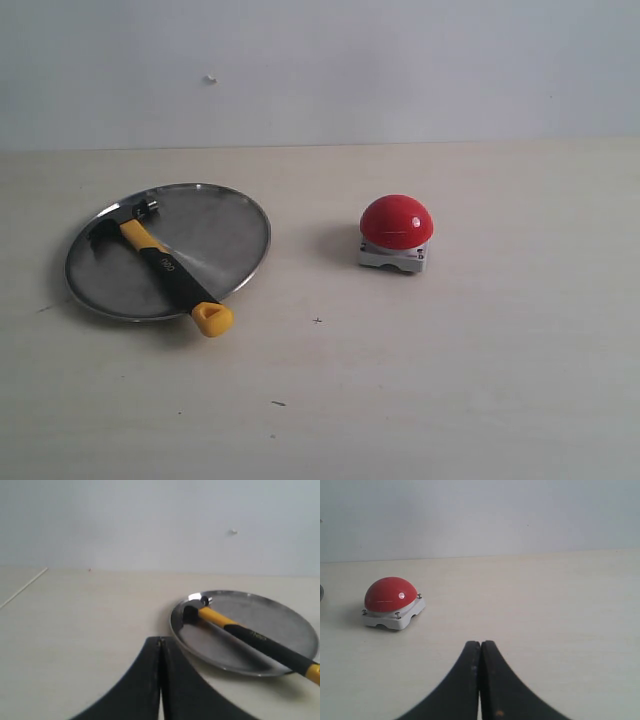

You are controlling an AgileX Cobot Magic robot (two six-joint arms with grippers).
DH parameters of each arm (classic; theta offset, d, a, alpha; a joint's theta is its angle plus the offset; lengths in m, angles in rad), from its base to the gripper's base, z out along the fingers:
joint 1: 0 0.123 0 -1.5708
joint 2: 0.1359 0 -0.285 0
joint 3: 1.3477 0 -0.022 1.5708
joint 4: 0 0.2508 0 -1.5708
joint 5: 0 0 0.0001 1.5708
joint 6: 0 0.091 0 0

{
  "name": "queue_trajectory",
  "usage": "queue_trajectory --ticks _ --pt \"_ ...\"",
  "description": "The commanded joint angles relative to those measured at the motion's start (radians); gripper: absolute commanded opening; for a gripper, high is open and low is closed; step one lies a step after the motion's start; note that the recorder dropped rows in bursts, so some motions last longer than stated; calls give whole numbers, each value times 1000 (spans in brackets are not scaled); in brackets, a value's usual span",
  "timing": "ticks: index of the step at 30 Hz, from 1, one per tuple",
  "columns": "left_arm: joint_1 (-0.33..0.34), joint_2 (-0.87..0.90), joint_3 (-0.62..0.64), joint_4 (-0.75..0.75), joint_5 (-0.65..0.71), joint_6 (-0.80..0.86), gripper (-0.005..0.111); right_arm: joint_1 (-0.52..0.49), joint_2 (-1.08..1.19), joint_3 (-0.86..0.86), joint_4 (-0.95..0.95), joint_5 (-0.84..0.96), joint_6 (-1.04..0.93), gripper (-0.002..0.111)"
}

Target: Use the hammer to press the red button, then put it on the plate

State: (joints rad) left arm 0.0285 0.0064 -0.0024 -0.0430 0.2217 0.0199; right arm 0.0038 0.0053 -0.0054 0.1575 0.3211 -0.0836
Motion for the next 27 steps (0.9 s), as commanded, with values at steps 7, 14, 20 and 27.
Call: queue_trajectory --ticks 7,14,20,27 --pt "2 -6 2 37 122 -20 0 -4 -5 5 1 -10 0 0" --pt "2 -6 2 37 122 -20 0 -4 -5 5 1 -10 2 0" --pt "2 -6 2 37 122 -20 0 -4 -5 5 1 -10 0 0" --pt "2 -6 2 37 122 -20 0 -4 -5 5 1 -10 2 0"
